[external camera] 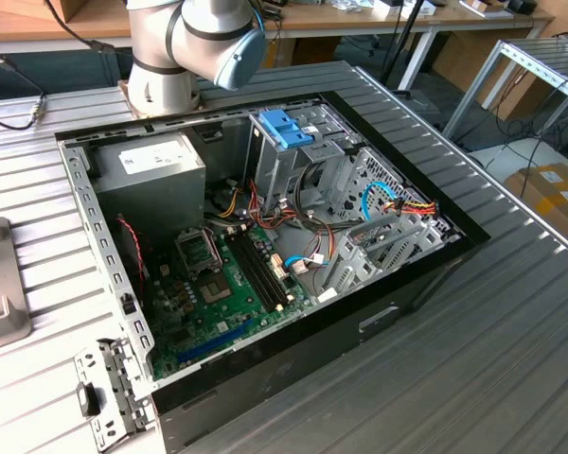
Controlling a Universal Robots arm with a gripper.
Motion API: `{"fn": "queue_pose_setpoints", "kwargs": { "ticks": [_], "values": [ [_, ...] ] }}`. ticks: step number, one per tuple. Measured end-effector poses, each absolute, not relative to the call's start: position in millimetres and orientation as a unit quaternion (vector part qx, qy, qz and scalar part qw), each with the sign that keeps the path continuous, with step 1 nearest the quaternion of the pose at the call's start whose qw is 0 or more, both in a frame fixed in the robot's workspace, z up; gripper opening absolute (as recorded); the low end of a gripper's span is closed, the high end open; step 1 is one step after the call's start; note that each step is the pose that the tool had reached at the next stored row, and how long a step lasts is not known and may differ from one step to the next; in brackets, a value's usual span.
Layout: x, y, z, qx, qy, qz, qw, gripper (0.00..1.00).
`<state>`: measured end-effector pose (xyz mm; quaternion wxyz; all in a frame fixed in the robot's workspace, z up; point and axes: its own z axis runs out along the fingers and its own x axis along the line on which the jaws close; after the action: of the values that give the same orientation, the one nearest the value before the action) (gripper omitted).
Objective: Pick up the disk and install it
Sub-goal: 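Pick up the disk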
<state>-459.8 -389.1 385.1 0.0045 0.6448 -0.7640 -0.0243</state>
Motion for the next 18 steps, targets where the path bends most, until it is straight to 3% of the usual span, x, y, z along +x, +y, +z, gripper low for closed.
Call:
{"fn": "queue_pose_setpoints", "kwargs": {
  "ticks": [18],
  "values": [
    [-459.8,-389.1,385.1,0.729,-0.684,-0.024,0.007,0.1]
  ]
}}
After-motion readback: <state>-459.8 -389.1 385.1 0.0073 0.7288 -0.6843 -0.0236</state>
